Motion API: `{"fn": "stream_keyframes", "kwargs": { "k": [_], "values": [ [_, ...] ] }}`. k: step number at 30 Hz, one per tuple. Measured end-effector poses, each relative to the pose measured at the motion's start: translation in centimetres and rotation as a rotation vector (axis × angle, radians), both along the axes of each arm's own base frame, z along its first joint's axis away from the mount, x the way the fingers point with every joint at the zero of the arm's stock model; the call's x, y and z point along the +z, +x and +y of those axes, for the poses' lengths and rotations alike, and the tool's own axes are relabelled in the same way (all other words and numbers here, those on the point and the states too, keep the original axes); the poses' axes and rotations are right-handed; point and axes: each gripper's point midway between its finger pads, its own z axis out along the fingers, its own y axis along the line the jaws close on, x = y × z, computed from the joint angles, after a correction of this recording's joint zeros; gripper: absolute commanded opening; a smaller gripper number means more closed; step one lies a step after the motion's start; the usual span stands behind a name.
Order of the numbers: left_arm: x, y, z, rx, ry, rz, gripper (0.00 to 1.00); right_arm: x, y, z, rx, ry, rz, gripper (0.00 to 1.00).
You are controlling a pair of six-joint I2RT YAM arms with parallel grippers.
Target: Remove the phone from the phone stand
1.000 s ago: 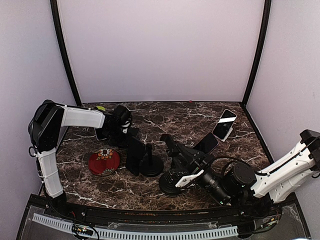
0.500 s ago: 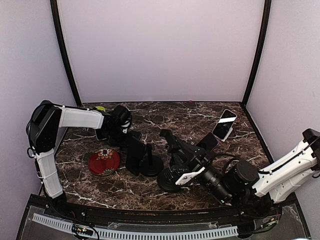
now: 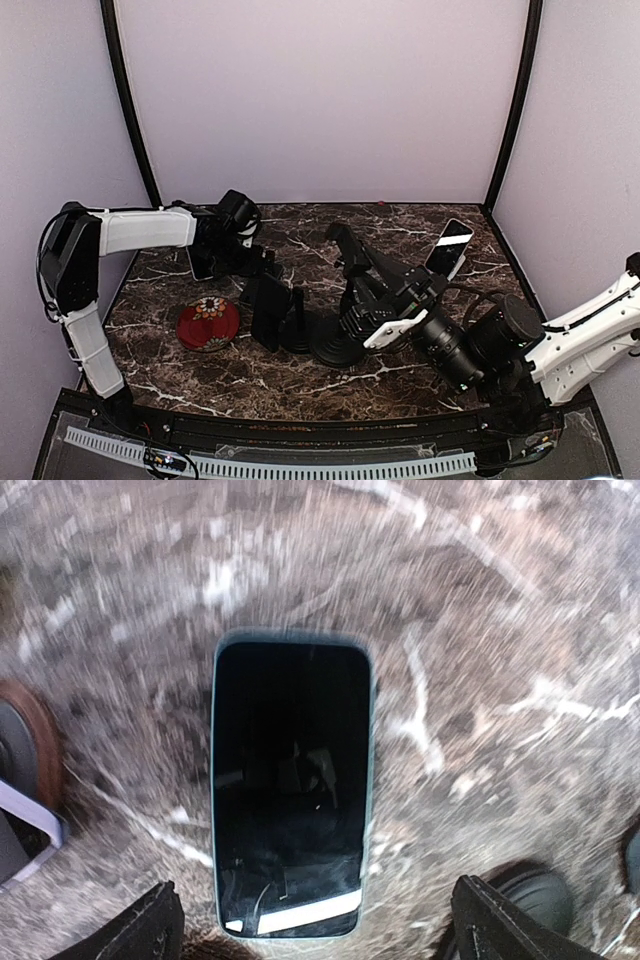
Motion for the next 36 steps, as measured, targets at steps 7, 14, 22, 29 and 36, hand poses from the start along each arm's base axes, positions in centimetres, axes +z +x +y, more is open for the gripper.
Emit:
{"fn": "stream_keyframes", "kwargs": {
  "k": [7, 14, 22, 29, 36],
  "values": [
    [3.4, 1.4, -0.2, 0.003, -0.015, -0.090, 0.99, 2.6, -0.2, -0.5, 0.001, 0.009, -0.027, 0.00],
    [4.2, 1.7, -0.1, 0.001, -0.006, -0.114, 0.99, 5.2, 0.8, -0.5, 0.001, 0.028, -0.036, 0.00],
    [8.8, 2.7, -0.4, -0.007, -0.035, -0.214, 0.99, 7.6, 6.7, -1.6, -0.109, 0.058, -0.051, 0.00],
    [10.7, 2.7, -0.3, -0.008, -0.051, -0.255, 0.99, 9.3, 12.1, -1.5, -0.154, 0.070, -0.048, 0.00],
    [11.1, 2.8, -0.1, -0.001, -0.050, -0.269, 0.99, 8.2, 19.5, -0.2, -0.213, 0.071, -0.034, 0.00]
  ]
}}
